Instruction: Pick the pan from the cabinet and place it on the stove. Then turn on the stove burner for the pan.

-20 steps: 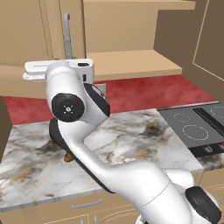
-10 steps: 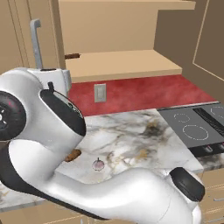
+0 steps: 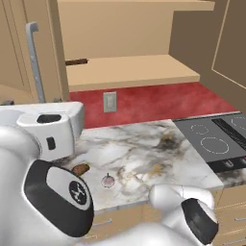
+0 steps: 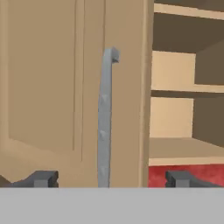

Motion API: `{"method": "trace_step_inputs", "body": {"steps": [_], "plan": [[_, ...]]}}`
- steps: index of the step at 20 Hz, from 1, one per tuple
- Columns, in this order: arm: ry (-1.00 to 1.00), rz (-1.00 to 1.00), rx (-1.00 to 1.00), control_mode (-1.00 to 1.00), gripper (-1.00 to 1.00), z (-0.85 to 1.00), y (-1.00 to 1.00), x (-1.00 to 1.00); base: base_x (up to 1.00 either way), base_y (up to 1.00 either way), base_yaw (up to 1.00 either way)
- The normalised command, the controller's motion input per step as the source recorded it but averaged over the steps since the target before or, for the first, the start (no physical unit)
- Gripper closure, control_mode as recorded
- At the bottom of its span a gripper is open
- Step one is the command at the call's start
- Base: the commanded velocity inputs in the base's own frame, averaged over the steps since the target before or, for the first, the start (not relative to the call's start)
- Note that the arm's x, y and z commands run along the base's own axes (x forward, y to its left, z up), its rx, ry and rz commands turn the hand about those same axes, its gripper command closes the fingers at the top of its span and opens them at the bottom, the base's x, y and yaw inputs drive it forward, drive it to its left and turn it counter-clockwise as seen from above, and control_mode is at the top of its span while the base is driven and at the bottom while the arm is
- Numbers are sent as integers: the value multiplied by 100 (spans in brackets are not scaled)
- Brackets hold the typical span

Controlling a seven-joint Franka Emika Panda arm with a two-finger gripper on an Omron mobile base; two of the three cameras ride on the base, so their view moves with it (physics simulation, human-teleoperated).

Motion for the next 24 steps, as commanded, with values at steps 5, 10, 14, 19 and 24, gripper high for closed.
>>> {"method": "trace_step_inputs", "body": {"steps": [5, 10, 14, 19, 24], "plan": [[-23, 8, 16, -100, -100, -12, -89, -27, 0, 0, 0], [-17, 7, 18, -100, -100, -16, -100, -14, 0, 0, 0], [-16, 10, 18, -100, -100, -21, -100, -2, 0, 0, 0], [-9, 9, 20, -100, -100, -8, -100, 0, 0, 0, 0], [-1, 12, 22, -100, -100, -9, -88, 1, 0, 0, 0]]}}
